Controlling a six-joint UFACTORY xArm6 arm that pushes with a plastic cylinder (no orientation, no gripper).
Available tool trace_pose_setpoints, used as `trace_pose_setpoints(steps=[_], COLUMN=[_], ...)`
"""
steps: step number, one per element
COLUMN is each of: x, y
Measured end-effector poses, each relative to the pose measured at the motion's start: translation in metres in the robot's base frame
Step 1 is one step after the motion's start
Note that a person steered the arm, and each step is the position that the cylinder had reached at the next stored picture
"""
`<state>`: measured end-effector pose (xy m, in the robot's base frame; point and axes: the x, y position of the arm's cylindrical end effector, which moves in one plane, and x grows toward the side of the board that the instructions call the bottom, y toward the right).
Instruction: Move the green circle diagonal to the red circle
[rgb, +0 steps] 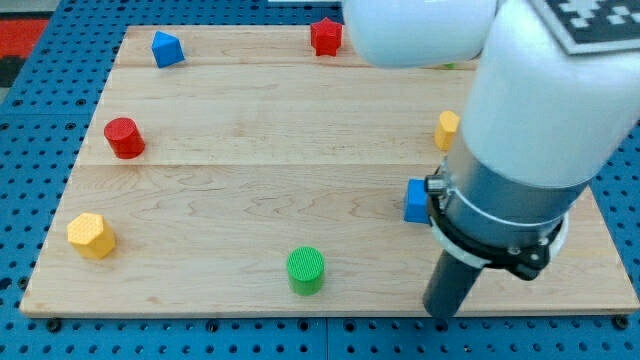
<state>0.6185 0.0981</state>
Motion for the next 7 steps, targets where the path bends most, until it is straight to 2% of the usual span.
trace_pose_setpoints(steps=[1,3,4,5,7], x=[-0.006,-0.038,-0.012,0.000,-0.018], y=[-0.066,-0.071,-0.034,-0.051,-0.111])
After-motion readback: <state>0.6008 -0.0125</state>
